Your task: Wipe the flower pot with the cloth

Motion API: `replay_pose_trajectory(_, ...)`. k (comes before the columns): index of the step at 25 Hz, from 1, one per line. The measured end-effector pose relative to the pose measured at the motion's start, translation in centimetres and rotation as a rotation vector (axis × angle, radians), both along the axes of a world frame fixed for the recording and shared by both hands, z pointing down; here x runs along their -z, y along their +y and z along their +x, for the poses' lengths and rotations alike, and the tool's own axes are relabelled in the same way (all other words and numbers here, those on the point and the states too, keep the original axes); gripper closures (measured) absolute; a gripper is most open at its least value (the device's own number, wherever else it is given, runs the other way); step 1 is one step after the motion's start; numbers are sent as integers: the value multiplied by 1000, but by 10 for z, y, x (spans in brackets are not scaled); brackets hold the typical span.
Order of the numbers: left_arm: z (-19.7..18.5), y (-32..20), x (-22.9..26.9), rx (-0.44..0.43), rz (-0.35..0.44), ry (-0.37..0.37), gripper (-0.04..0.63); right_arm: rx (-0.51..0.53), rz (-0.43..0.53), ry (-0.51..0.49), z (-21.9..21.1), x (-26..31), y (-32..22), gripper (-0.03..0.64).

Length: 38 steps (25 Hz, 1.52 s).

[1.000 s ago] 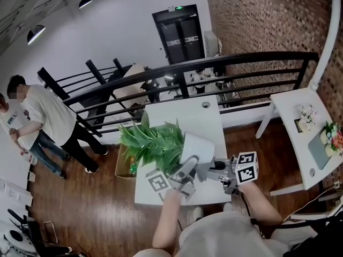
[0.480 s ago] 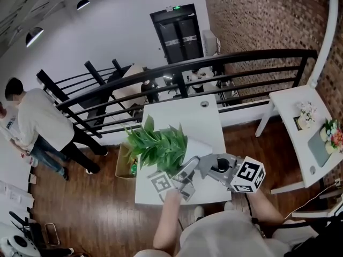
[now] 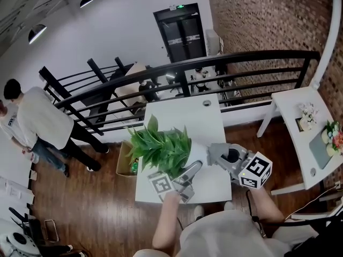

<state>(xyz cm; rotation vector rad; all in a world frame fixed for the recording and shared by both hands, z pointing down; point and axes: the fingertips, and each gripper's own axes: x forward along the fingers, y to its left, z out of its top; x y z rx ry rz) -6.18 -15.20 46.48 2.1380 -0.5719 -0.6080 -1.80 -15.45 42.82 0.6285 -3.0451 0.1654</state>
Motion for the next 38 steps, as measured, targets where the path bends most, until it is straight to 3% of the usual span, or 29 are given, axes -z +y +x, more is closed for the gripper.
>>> replay_pose_trajectory(4, -4, 6, -18, -11, 37, -155, 86, 14, -38, 2, 10, -16, -11, 598)
replay_pose_trajectory(5, -3, 9, -18, -28, 51, -156, 86, 21, -52, -4, 12, -20, -13, 598)
replay_pose_trajectory(9, 10, 26, 12, -136, 80, 22, 86, 27, -102, -22, 12, -28, -22, 598)
replay_pose_trajectory(11, 12, 31, 17, -160, 85, 38, 86, 40, -130, -48, 10, -31, -22, 598)
replay_pose_trajectory(14, 13, 34, 18, -176, 88, 65, 84, 82, -191, -87, 12, -46, -22, 598)
replay_pose_trajectory(18, 9, 31, 30, -172, 86, 177, 84, 66, -259, 29, 21, -100, -33, 598)
replay_pose_trajectory(21, -5, 27, 42, -153, 68, 286, 86, 37, -292, -19, 27, -107, -35, 598)
replay_pose_trajectory(23, -12, 23, 47, -133, 65, 321, 86, 29, -268, -39, 27, -100, -35, 598)
replay_pose_trajectory(30, -17, 10, 34, -57, 34, 252, 86, 103, -79, -114, 4, -27, -8, 598)
replay_pose_trajectory(34, -20, 3, 36, -26, 13, 315, 86, 103, -72, -113, -7, -23, 0, 598)
replay_pose_trajectory(38, -23, -3, 27, 16, -2, 279, 86, 144, -61, -109, -13, -28, 12, 598)
